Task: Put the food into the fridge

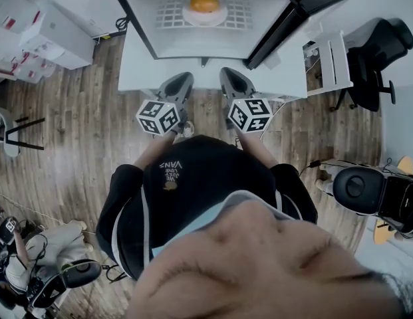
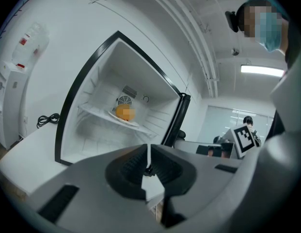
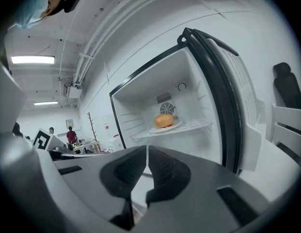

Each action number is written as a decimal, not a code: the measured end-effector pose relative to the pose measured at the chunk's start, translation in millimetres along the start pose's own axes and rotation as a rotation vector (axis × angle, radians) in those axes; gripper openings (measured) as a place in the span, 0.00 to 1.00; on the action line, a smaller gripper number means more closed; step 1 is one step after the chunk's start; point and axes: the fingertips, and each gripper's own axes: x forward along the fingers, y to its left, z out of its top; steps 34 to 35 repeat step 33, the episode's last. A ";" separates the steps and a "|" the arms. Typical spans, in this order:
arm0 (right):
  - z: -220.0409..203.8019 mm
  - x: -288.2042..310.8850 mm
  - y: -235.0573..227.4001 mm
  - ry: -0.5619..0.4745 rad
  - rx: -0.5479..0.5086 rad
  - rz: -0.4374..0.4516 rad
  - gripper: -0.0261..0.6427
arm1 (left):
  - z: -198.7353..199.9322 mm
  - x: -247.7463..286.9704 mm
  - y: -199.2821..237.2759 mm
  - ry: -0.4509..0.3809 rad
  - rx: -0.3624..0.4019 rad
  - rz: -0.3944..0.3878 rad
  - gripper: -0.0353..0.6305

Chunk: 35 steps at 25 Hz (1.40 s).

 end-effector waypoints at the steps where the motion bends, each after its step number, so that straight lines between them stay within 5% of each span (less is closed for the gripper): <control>1: -0.3 -0.7 0.2 0.001 -0.003 0.000 0.07 | -0.5 -0.2 -0.7 -0.001 0.000 0.000 0.10; 35: -1.3 -11.4 -0.6 -0.001 -0.030 -0.006 0.06 | -4.4 -2.8 -9.4 -0.017 -0.002 0.012 0.10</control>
